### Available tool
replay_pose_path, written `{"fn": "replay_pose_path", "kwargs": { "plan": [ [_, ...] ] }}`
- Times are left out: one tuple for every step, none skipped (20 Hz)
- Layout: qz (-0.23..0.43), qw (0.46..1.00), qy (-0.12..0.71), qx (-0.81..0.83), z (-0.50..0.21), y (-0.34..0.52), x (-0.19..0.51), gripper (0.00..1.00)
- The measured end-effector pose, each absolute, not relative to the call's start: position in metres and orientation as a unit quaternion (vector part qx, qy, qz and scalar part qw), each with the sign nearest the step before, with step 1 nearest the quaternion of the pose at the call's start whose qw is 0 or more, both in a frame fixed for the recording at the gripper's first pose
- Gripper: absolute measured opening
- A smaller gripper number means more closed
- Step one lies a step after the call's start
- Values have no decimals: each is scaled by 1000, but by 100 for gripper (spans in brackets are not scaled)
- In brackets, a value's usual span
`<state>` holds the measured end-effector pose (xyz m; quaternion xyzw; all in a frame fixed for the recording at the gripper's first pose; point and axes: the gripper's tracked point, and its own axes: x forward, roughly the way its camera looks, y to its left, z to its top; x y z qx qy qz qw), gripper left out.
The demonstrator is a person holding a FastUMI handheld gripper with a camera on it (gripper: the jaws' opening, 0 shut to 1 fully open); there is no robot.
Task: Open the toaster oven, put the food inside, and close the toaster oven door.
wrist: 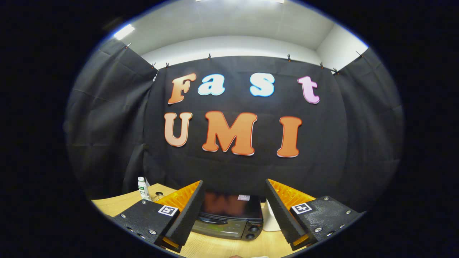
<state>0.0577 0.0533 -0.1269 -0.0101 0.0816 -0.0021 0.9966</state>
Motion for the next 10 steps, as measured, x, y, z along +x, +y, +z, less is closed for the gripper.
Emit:
{"fn": "replay_pose_path", "kwargs": {
  "plan": [
    [-1,998,69,-12,-108,49,55,99],
    [-2,998,62,-8,-93,46,53,99],
    [0,998,59,-4,-81,43,48,99],
    [5,998,57,2,-70,42,45,99],
    [11,998,55,8,-59,40,42,99],
    [16,998,51,15,-47,39,41,99],
    [18,998,48,20,-37,35,39,99],
    [19,999,43,22,-26,31,35,99],
    [20,999,36,21,-16,28,31,99],
    [21,999,27,16,-6,25,28,99]
  ]
}}
